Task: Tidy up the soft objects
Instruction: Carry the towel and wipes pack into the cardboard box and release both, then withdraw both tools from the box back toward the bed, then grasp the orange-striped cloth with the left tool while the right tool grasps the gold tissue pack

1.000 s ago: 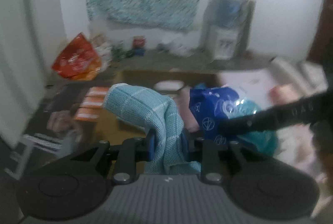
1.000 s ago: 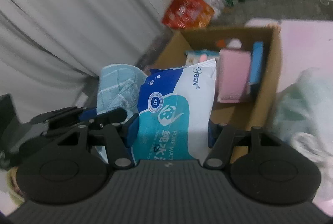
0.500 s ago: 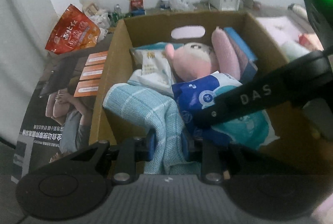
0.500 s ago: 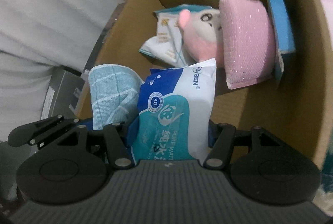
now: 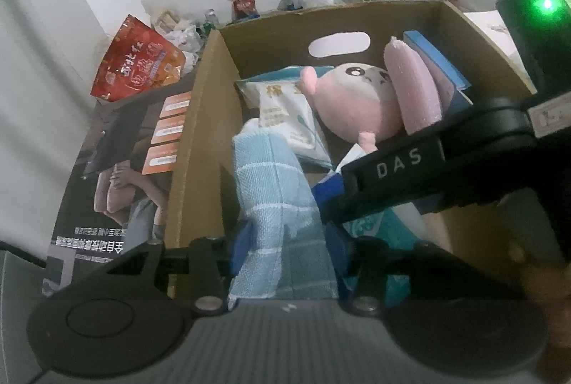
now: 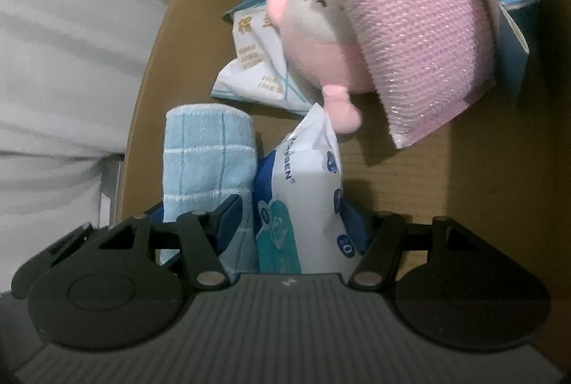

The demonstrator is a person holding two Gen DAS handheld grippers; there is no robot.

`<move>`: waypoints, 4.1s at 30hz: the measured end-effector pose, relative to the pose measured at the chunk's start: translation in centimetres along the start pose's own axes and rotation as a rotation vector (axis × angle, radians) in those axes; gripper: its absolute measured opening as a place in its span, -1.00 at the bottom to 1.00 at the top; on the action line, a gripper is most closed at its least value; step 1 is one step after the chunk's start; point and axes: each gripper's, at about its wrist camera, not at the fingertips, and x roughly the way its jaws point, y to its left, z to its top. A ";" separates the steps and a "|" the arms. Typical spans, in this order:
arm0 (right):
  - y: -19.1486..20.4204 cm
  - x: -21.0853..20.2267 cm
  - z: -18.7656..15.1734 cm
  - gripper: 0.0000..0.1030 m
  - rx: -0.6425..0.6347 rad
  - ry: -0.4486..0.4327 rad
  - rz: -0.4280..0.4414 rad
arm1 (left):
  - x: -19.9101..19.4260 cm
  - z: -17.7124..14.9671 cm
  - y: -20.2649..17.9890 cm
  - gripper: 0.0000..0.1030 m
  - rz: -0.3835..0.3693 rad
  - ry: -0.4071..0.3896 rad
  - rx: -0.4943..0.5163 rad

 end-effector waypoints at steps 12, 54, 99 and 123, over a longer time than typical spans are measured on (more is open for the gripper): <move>0.8 -2.8 0.4 0.31 -0.012 -0.009 0.041 | -3.2 -0.9 -0.4 0.40 -0.021 -0.054 -0.023; -30.8 -40.9 -20.4 0.18 -0.042 -0.696 -0.112 | -9.2 1.7 -35.9 0.21 -0.659 -0.119 0.123; -37.4 -41.8 -27.8 0.20 0.024 -0.714 -0.174 | -3.2 5.1 -43.0 -0.24 -0.408 -0.010 0.029; -30.8 -31.8 -25.1 0.35 -0.285 -0.356 -0.526 | -8.3 -7.4 -32.2 -0.24 -0.539 -0.052 0.012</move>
